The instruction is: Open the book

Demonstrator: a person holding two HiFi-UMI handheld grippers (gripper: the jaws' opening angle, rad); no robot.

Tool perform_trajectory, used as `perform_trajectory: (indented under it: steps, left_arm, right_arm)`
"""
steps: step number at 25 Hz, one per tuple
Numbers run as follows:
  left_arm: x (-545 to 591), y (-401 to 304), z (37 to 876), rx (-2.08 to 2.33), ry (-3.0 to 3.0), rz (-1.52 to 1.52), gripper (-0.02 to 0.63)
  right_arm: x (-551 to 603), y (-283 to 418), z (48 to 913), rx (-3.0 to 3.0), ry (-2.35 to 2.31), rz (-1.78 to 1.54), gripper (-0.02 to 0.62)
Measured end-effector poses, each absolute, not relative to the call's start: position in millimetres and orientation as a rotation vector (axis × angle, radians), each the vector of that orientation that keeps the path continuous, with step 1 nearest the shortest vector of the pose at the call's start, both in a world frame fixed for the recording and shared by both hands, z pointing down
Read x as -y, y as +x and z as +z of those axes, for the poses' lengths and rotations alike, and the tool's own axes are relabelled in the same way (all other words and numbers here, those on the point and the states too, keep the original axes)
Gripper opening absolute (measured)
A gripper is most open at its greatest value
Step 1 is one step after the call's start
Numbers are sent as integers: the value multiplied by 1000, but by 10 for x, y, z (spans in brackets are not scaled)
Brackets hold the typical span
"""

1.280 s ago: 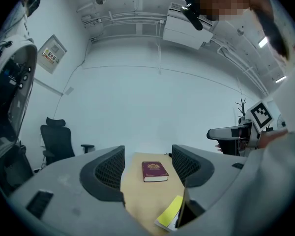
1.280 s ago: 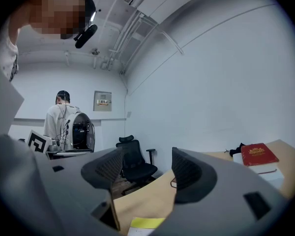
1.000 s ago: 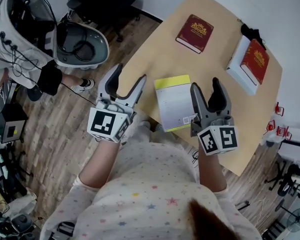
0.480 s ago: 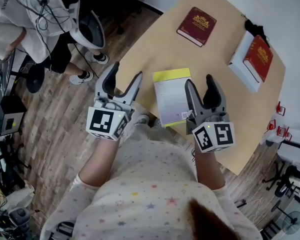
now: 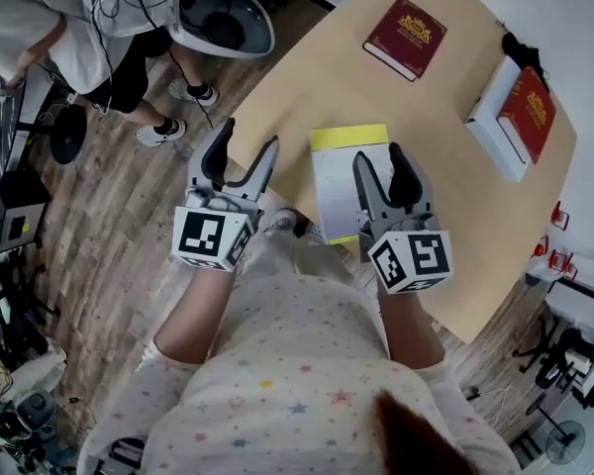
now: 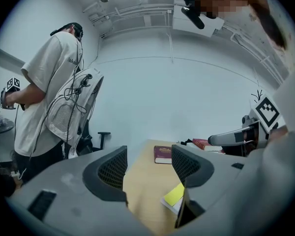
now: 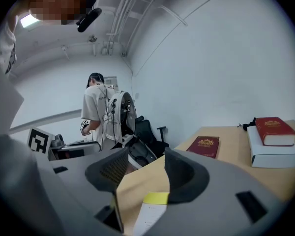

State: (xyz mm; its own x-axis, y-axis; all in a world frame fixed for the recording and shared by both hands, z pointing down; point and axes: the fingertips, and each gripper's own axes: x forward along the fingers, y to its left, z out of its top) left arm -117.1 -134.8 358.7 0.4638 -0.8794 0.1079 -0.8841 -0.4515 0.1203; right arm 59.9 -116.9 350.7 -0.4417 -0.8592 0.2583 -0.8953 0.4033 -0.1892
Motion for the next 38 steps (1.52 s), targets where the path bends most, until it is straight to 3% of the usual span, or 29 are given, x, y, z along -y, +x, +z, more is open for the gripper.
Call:
perform_trajectory:
  steps: [17, 38]
  left_arm:
    - [1181, -1400, 4239, 1564, 2405, 157, 275]
    - [958, -1574, 4418, 1591, 2347, 199, 273]
  right_arm:
    - [1201, 222, 4604, 2372, 1430, 596, 236]
    - [947, 37, 5669, 2051, 1275, 474, 258]
